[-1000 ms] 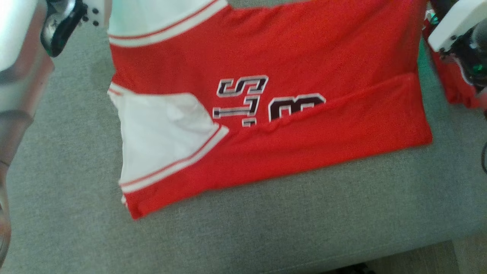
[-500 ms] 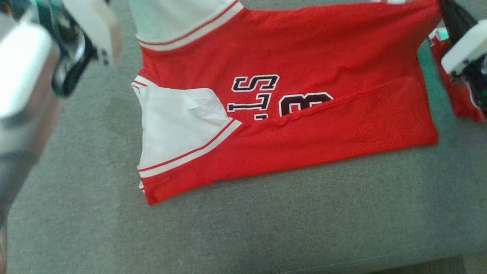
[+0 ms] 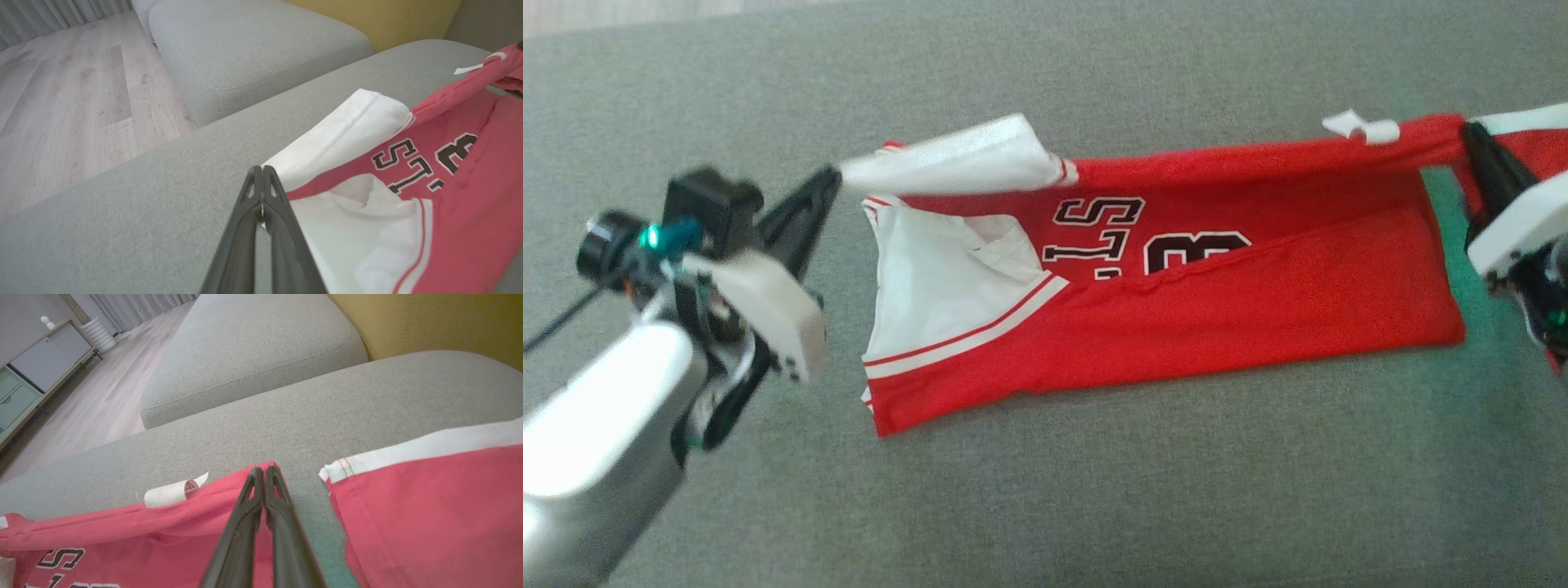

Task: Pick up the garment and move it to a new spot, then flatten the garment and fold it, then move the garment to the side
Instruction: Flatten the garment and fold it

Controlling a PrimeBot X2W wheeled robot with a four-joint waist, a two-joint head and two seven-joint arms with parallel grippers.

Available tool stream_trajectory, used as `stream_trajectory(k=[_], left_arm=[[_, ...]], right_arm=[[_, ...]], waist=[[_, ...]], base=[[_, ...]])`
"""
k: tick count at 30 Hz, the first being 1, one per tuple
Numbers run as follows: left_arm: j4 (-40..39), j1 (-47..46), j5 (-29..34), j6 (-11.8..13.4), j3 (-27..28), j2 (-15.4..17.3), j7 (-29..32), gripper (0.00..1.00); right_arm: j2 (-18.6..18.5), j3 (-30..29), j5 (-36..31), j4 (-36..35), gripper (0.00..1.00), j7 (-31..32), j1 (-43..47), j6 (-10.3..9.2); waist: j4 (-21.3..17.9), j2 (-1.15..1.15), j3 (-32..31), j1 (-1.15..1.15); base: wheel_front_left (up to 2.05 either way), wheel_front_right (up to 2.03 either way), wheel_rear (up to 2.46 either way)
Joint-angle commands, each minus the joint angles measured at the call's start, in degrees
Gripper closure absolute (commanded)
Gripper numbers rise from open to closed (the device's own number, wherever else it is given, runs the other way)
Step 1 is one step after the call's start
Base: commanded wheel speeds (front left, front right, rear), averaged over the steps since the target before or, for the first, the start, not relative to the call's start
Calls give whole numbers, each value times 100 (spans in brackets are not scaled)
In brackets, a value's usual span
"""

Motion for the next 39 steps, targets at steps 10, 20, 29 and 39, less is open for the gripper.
stream_trajectory(k=[10, 20, 29, 39], left_arm=[[-1212, 1189, -323, 667, 136, 609, -147, 100], [-708, 2158, -706, 800, 66, -68, -1060, 54], [-44, 2611, -252, 1297, 407, -946, -2475, 0], [-660, 3752, 1757, 1882, 1590, -2031, -2541, 0]], right_arm=[[-293, -82, 93, -324, 100, -161, 1059, 37], [143, -347, 151, -91, 0, -530, 1637, 37], [517, -773, 140, -171, 0, -1114, 2284, 37], [1025, -1959, -544, -215, 0, -1185, 2865, 37]], waist=[[143, 0, -364, 1], [123, 0, -459, 1], [24, 0, -746, 1], [264, 0, -1101, 1]], base=[[0, 0, 0], [0, 0, 0], [0, 0, 0], [0, 0, 0]])
